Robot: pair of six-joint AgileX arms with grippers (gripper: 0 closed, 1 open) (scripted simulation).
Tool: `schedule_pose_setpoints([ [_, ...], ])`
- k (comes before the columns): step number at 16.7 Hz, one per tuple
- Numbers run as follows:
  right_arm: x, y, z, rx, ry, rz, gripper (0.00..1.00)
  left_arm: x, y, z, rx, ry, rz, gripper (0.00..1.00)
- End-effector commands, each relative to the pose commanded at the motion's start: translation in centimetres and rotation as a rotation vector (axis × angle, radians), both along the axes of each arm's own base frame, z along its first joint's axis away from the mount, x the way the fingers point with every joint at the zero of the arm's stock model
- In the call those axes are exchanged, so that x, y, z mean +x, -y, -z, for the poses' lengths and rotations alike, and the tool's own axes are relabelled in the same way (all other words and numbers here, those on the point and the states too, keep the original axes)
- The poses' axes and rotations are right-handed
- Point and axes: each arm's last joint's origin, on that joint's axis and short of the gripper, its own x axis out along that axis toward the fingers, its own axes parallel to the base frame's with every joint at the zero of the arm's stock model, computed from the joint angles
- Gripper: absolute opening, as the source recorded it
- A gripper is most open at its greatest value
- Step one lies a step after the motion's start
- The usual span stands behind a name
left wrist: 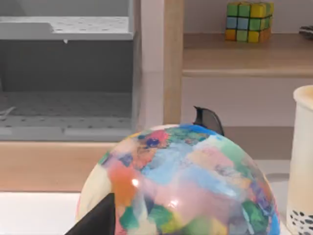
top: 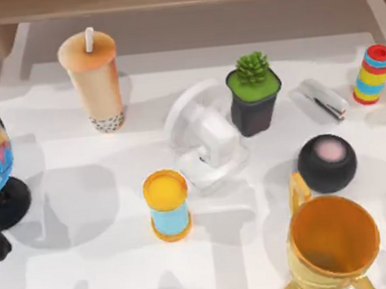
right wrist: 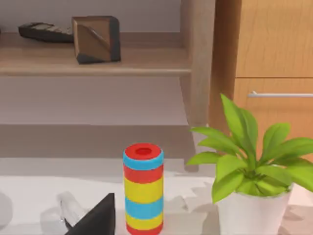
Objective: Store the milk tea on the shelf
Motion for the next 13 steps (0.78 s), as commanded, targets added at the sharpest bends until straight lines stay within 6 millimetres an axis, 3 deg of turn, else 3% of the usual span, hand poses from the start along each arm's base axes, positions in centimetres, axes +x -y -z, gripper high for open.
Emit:
schedule_pose_setpoints([
  [7, 0.0, 0.0, 0.0, 0.0, 0.0, 0.0, 1.0, 0.8, 0.4, -1.0, -0.016, -0.029, -0.017, 1.0],
  [10, 0.0, 0.0, 0.0, 0.0, 0.0, 0.0, 1.0, 2.5, 1.1, -2.2, -0.024, -0.046, -0.043, 1.0],
  [13, 0.0, 0.0, 0.0, 0.0, 0.0, 0.0, 1.0, 5.3, 2.3, -2.7, -0.029, -0.072, -0.072, 1.0],
])
